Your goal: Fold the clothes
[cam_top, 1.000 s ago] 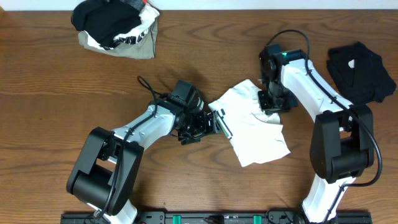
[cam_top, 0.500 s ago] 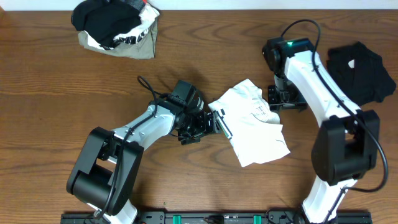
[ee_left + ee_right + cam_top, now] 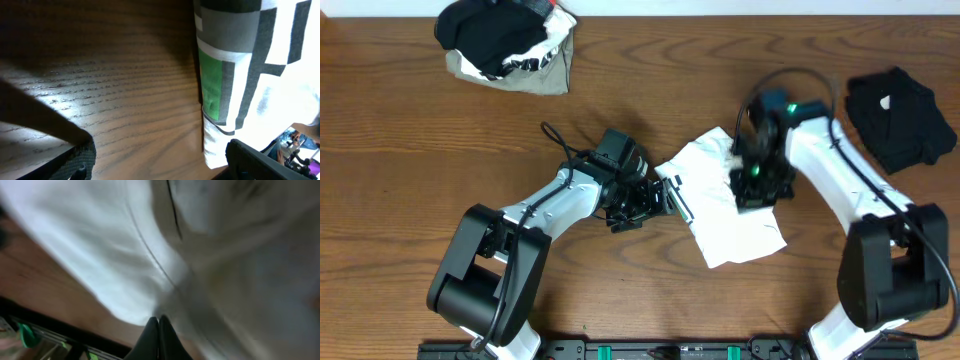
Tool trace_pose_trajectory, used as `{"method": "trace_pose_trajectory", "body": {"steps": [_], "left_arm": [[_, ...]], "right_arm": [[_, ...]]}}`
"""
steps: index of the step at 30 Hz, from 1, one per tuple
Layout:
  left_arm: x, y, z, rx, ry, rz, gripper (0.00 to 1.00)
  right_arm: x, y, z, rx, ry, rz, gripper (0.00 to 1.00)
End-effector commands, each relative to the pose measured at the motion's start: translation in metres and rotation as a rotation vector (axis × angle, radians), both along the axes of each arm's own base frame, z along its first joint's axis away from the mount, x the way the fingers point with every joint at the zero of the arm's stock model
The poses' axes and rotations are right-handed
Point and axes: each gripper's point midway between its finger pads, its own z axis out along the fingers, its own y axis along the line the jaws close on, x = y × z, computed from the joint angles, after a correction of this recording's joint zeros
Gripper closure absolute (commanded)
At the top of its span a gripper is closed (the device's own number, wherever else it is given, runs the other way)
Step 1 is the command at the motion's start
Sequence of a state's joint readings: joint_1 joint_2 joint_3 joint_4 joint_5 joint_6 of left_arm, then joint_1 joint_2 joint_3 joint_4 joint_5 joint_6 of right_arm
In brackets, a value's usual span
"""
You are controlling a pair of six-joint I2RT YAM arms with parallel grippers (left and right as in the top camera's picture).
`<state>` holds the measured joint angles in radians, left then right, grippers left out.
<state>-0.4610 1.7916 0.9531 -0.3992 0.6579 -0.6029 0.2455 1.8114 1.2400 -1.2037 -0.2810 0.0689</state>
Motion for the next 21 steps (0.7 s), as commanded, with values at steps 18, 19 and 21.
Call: {"method": "trace_pose_trajectory", "body": {"steps": [18, 19, 21], "left_arm": [[-0.005, 0.005, -0.009, 0.034, 0.020, -0.001, 0.15], [-0.004, 0.004, -0.006, 0.027, 0.014, -0.001, 0.15], [-0.002, 0.002, 0.006, 0.007, -0.020, -0.006, 0.18]], "right_arm": [[-0.003, -0.120, -0.017, -0.514, 0.012, -0.411, 0.99], [-0.003, -0.120, -0.014, -0.513, 0.012, -0.420, 0.99], [0.005, -0.111, -0.005, -0.453, -0.012, -0.425, 0.99]]}}
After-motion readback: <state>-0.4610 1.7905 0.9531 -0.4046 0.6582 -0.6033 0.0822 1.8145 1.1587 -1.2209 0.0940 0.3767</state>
